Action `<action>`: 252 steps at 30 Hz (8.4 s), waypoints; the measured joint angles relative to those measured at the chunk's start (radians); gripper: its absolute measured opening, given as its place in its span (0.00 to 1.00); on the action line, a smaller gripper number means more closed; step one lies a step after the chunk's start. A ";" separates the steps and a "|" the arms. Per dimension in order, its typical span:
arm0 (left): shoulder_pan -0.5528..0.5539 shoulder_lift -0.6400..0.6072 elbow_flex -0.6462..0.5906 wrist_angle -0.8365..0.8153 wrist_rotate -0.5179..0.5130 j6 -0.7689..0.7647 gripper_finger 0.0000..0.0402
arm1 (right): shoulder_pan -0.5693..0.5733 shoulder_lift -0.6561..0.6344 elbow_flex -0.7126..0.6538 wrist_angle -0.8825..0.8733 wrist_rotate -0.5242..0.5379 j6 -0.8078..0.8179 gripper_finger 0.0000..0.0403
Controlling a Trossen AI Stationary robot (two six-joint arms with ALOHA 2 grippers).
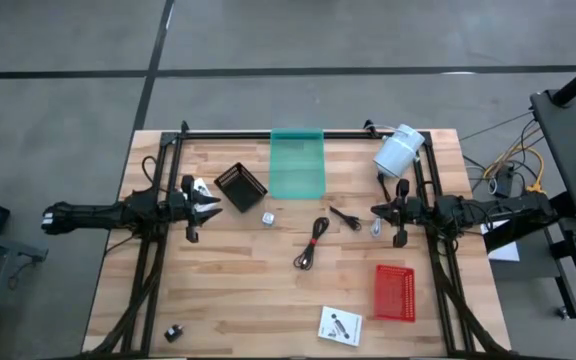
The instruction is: Pick and place items into bin
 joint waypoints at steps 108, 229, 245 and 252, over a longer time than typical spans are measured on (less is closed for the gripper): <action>0.000 0.000 0.000 0.109 0.000 -0.001 0.29 | 0.000 0.000 0.000 0.083 0.000 0.078 0.02; 0.000 0.660 0.067 0.840 0.079 0.084 0.52 | 0.301 1.153 0.665 0.093 -0.095 0.404 0.48; 0.000 0.666 0.066 0.839 0.079 0.084 0.52 | 0.315 1.303 0.765 -0.004 -0.061 0.219 0.48; 0.000 0.671 0.066 0.843 0.079 0.084 0.52 | 0.315 1.331 0.772 -0.004 -0.047 0.095 0.48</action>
